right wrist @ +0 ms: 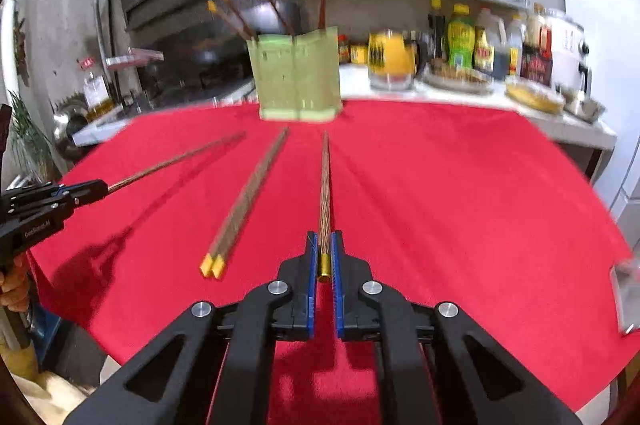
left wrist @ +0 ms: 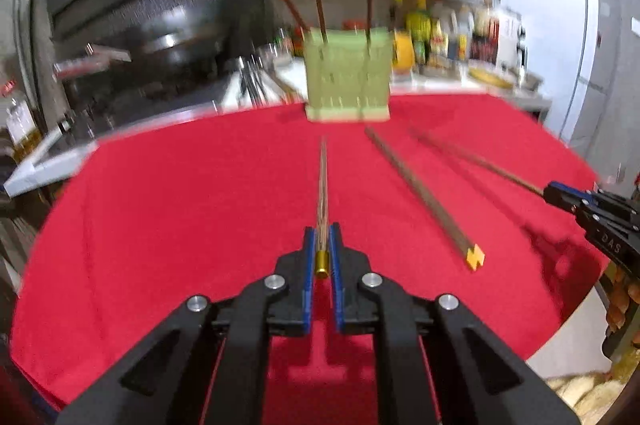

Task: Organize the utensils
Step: 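Lift both chopsticks upright and carry them toward the green holder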

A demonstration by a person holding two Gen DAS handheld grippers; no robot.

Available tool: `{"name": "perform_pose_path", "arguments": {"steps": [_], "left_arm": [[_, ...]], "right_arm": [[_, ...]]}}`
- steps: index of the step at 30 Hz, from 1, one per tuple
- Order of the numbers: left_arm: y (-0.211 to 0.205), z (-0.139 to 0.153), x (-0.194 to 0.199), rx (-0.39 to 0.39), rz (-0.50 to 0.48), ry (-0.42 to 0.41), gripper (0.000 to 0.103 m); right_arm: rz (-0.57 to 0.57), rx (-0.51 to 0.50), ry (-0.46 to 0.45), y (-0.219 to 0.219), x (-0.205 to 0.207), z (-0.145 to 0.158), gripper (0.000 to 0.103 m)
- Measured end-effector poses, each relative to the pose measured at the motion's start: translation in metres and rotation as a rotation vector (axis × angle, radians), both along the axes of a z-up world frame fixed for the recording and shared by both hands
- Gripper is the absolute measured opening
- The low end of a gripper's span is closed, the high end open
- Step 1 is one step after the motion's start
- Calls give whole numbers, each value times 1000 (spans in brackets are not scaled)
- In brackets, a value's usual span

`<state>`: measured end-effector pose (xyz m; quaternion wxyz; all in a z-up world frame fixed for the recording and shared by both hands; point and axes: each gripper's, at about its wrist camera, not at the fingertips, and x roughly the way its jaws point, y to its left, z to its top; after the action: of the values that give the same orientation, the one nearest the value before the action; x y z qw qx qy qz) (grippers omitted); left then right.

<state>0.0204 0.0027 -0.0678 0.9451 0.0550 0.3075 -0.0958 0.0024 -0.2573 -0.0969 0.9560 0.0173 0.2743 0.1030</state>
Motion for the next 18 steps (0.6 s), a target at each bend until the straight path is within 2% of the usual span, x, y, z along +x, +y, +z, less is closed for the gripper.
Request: {"name": "perform_pose_path", "arguments": {"steps": [6, 9, 14, 18], "left_arm": [[10, 65, -9, -48, -4, -184, 7], [13, 87, -11, -66, -6, -240, 7], [17, 110, -17, -81, -18, -291, 7], [19, 117, -16, -94, -31, -298, 7]], "right_arm": [[18, 33, -128, -3, -4, 64, 7], [28, 48, -182, -2, -5, 93, 7], [36, 32, -260, 2, -6, 132, 7], [37, 9, -280, 8, 1, 144, 7]]}}
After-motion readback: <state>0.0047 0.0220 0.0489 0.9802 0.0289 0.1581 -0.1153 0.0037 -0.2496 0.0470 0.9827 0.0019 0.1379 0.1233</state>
